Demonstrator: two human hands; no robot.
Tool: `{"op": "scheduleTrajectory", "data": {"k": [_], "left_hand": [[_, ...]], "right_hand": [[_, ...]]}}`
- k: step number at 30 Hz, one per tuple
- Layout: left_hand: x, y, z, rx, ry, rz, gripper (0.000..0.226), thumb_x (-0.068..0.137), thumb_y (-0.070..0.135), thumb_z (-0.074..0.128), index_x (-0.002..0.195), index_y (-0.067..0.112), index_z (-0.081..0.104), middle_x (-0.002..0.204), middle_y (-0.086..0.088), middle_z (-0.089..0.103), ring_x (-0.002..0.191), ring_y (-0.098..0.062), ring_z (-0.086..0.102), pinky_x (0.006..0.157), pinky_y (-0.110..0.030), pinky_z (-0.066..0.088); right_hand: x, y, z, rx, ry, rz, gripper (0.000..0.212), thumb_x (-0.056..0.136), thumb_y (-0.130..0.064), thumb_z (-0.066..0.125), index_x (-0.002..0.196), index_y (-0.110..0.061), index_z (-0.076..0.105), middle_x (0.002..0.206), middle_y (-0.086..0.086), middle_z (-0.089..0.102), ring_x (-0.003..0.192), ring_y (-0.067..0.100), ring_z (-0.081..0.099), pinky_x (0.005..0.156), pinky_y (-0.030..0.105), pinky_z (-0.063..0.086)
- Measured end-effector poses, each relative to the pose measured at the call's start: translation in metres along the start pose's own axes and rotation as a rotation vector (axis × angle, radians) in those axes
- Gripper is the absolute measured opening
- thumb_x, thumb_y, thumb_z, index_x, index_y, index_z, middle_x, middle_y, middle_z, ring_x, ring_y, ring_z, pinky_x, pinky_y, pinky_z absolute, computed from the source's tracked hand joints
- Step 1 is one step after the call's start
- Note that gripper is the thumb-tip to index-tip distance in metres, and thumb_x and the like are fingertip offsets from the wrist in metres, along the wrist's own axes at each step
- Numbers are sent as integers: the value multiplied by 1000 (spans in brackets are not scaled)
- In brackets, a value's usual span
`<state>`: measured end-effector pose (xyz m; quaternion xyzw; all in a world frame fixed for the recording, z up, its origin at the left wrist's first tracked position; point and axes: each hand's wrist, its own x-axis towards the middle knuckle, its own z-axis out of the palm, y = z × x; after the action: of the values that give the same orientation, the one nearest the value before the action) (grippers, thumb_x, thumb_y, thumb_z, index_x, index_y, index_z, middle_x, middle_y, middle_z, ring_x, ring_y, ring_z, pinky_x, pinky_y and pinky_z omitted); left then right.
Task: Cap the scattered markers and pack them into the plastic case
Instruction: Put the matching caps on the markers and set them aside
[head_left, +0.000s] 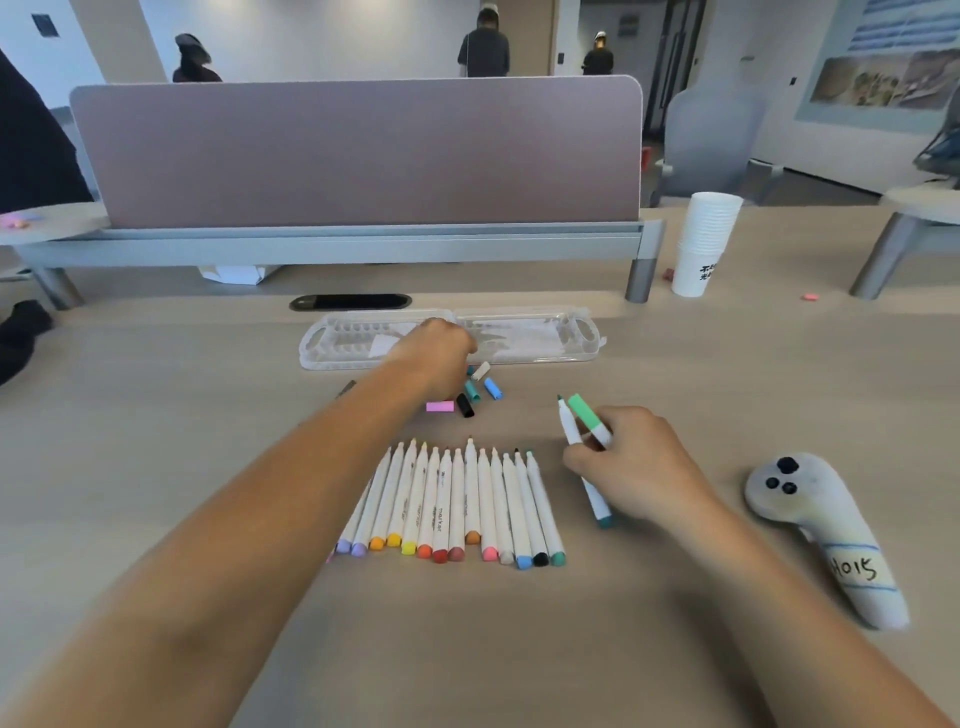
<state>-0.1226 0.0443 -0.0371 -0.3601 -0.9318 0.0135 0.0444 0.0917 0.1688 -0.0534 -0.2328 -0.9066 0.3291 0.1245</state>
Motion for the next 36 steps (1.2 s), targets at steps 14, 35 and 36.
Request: {"op": "scheduleTrajectory", "data": {"k": [14,35,36], "left_hand": [[12,8,7,296,-53,100,24,89,0,56,110,10,63,100,-9,56,88,-26,57,70,-35,47],[-101,-3,-15,-1662,184,-229,11,94,12,60,103,10,67,95,-10,75,84,-17,71,66,-19,55],[-111,-2,-13,-1777,155,-257,11,92,11,61,100,9,68,96,-10,75,87,-17,72,68,-20,56]], "right_hand": [[5,-3,-4,462,-77,106,49,75,-38,55,102,2,66,79,1,53,70,16,46,64,30,34],[-11,-17,7,523,-178,-68,22,96,-16,52,92,-19,74,70,12,54,63,15,49,63,29,38],[-15,-20,9,555,-215,-90,23,98,-13,49,95,-13,72,62,7,51,55,15,48,57,27,38]]}}
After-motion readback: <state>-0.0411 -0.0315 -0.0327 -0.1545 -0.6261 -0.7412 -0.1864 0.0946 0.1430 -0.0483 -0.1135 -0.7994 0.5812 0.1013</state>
